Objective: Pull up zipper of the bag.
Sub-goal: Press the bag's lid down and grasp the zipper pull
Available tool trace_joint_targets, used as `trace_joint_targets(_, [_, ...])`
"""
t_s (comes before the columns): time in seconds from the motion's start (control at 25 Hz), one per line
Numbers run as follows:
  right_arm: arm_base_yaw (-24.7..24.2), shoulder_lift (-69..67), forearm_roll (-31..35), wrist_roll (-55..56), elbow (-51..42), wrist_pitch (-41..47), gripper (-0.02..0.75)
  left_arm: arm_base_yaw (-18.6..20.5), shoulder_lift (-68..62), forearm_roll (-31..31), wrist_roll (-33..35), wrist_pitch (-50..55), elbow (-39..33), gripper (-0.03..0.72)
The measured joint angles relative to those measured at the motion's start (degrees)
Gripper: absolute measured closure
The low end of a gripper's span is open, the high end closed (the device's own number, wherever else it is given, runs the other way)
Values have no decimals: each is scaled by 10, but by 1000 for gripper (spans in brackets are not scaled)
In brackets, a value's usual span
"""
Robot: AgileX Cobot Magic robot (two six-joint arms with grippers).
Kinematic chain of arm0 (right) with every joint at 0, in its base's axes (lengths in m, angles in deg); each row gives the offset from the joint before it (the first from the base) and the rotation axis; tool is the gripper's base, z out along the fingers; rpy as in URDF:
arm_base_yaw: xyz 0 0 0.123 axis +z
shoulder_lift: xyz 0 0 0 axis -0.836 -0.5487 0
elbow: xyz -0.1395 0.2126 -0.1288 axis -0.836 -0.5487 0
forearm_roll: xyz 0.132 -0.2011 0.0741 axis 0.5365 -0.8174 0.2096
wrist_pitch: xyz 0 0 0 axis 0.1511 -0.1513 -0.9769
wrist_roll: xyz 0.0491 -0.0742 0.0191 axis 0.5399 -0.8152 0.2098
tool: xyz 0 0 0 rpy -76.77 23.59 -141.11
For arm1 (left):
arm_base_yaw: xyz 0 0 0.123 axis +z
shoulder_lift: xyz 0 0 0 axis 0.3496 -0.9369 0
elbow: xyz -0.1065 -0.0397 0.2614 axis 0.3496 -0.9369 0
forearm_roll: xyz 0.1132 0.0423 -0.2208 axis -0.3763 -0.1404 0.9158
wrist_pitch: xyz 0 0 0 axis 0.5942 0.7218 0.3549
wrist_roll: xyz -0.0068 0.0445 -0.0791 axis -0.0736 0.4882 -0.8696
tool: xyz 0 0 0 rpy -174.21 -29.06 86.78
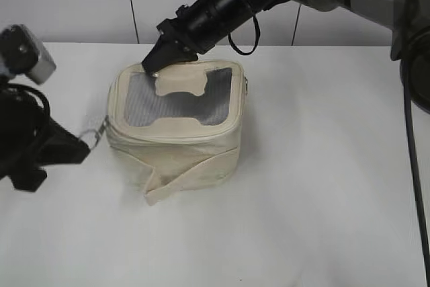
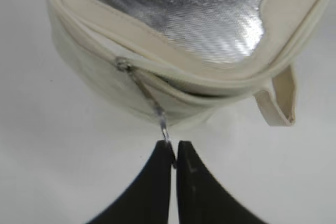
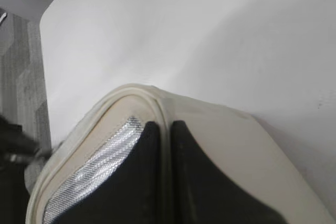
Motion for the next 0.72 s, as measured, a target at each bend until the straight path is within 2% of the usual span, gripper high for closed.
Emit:
trace_joint_targets(0.12, [-2, -1, -5, 16, 0, -12, 695, -23, 11, -17, -5, 31, -24, 677])
trace_joint_targets(0.4, [-2, -1, -7, 37, 0, -13, 695, -39, 13, -15, -39, 31, -26, 677])
trace_joint_targets(0.56, [-2, -1, -8, 39, 0, -15, 695, -118, 13, 5, -42, 4, -26, 676])
trace_joint_targets(0.72, [-3, -1, -10, 40, 0, -16, 695, -229, 0, 66, -43, -112, -30, 672])
